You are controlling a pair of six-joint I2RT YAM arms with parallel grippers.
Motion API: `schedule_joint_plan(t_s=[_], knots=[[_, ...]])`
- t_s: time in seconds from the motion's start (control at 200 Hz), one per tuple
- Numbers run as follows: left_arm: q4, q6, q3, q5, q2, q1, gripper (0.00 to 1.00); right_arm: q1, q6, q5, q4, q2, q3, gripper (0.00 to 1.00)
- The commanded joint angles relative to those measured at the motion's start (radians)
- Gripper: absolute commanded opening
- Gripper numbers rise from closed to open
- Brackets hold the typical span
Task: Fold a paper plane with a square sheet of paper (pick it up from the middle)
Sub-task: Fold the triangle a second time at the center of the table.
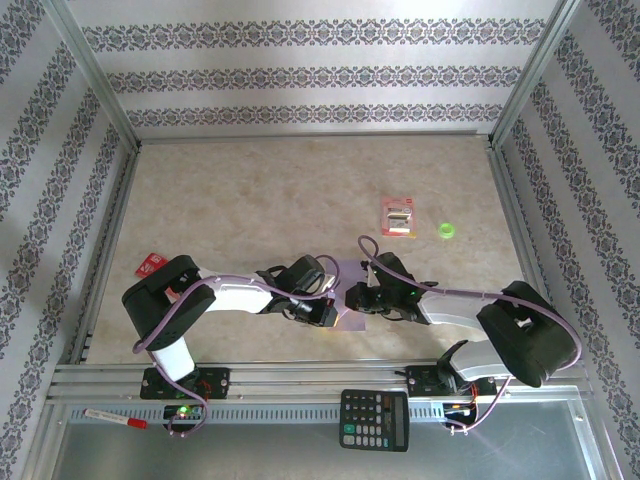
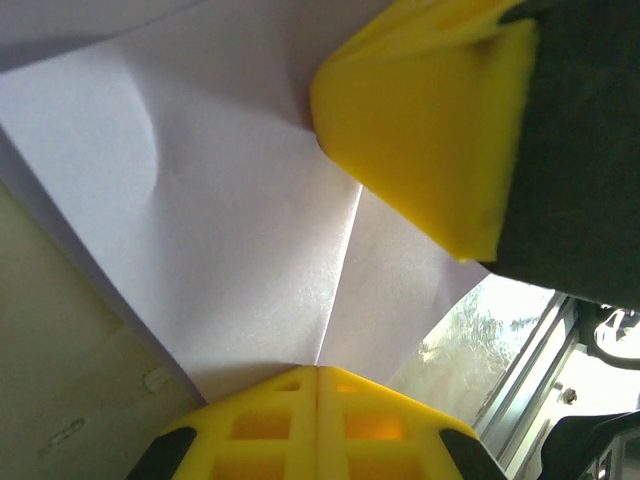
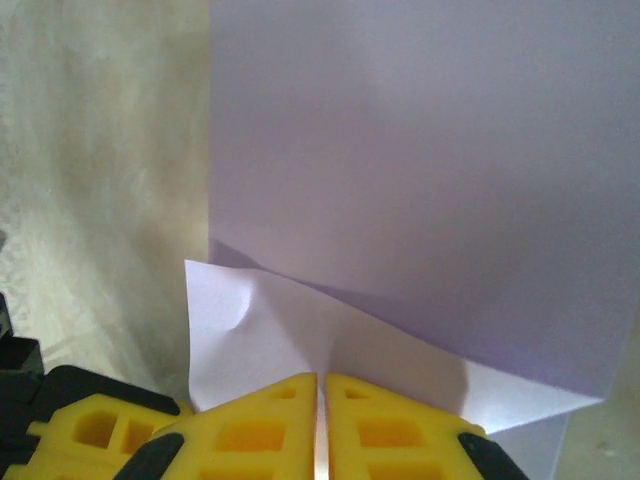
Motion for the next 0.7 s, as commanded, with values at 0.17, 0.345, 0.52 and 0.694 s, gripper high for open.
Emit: schedule_joint_plan(t_s=[0.17,0.345,0.52,0.694], knots=[[-0.052,0.002,-0.046,-0.028,0.027,0.008,0.00,0.029,0.067,-0.024,-0.026,-0.110,0.007,0.12],[-0.050,0.000,-0.052,-0.029,0.030,0.008,0.00,0.080,0.132,0.030,0.003,-0.127,-0.025,0.11],[-0.055,0.006,-0.050,-0.030,0.034,0.009,0.00,0.113,0.162,0.053,0.047,-0.080,-0.025,0.10],[-0.053,0.000,-0.052,-0.035,0.033,0.008,0.00,0.143,0.190,0.073,0.093,-0.021,-0.056,0.10]])
